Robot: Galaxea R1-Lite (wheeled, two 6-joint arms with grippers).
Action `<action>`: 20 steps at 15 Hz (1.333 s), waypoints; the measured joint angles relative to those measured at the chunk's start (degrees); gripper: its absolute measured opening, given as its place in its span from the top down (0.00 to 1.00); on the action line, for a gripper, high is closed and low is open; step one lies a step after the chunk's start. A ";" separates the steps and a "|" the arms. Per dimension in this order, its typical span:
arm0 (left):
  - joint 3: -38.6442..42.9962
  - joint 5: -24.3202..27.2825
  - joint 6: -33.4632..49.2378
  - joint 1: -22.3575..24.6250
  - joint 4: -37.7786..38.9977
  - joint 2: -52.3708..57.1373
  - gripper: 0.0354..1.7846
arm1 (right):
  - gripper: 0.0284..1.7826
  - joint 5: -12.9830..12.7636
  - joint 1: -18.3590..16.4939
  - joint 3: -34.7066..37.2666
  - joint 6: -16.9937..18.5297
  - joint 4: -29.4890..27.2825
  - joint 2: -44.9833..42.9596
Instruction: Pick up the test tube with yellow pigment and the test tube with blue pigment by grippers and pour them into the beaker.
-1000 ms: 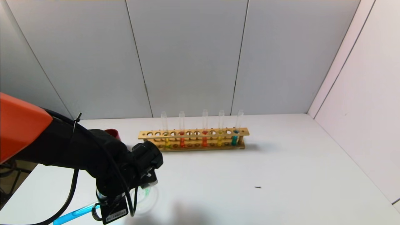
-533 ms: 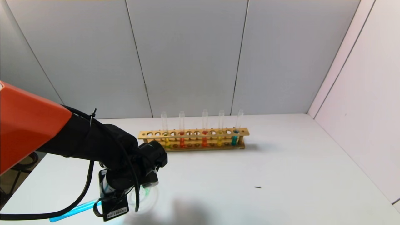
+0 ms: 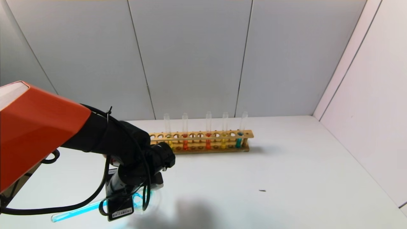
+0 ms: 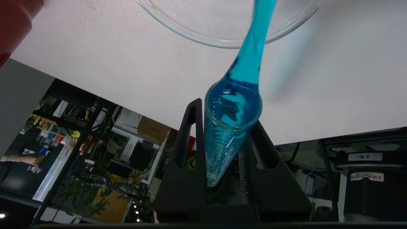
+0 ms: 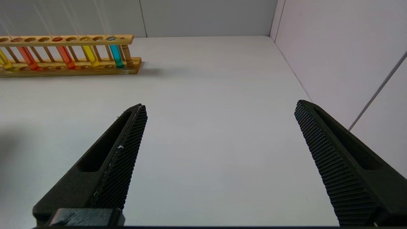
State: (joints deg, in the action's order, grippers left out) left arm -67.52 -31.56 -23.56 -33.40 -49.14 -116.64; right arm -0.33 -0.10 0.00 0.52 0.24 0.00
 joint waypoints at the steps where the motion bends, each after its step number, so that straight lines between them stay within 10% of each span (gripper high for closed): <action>1: -0.39 -0.05 0.04 0.00 -0.57 -0.39 0.83 | 0.05 -0.02 0.00 0.00 0.00 0.00 0.00; 20: -14.12 -1.90 -0.27 -0.06 -18.25 -6.79 0.83 | 0.05 -0.02 0.00 0.00 -0.01 0.00 0.00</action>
State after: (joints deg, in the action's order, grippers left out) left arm -81.64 -33.46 -23.83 -33.46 -67.39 -123.43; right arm -0.35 -0.10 0.00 0.51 0.24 0.00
